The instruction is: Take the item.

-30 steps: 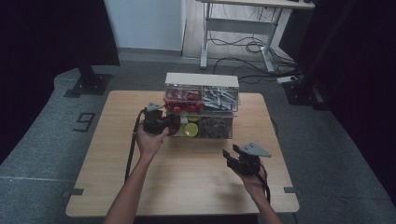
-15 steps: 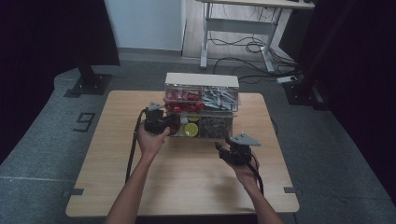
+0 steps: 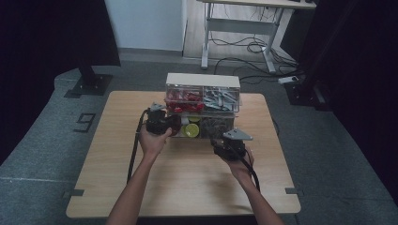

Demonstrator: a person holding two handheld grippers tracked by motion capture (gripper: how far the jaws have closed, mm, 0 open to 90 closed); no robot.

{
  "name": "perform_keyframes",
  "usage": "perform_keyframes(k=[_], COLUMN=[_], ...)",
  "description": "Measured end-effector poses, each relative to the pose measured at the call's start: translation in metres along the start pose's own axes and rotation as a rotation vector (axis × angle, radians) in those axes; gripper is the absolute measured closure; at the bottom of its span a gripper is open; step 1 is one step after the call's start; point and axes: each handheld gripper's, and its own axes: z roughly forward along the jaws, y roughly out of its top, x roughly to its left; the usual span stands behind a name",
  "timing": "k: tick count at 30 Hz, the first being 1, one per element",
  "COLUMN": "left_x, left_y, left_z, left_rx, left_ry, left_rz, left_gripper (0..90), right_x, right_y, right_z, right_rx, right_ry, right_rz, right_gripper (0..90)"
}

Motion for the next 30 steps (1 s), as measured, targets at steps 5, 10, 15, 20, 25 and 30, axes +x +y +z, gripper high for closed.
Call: perform_keyframes(k=[5,10,15,20,25,30], left_x=[0.0,0.0,0.001,0.0,0.0,0.0], left_y=[0.0,-0.001,-0.001,-0.001,-0.002,-0.002], left_z=[0.001,0.002,0.003,0.003,0.003,0.004], left_rx=[0.001,0.001,0.0,-0.003,-0.004,-0.003], left_ry=[0.005,0.001,0.0,0.0,-0.002,-0.003], left_rz=[0.001,-0.001,-0.003,-0.006,-0.007,-0.007], left_gripper=[90.0,90.0,90.0,90.0,90.0,90.0], right_x=[0.002,0.0,-0.001,-0.002,-0.001,-0.007], right_y=[0.0,0.002,0.007,0.007,0.006,0.006], right_z=[0.008,0.016,0.02,0.027,0.034,0.04], right_rx=[0.013,0.017,0.018,0.033,0.039,0.047], right_ry=[0.003,0.008,0.007,0.004,-0.016,-0.042], right_rz=[0.002,0.029,0.038,0.048,0.039,0.044], right_gripper=[49.9,50.3,50.6,51.0,52.6,53.8])
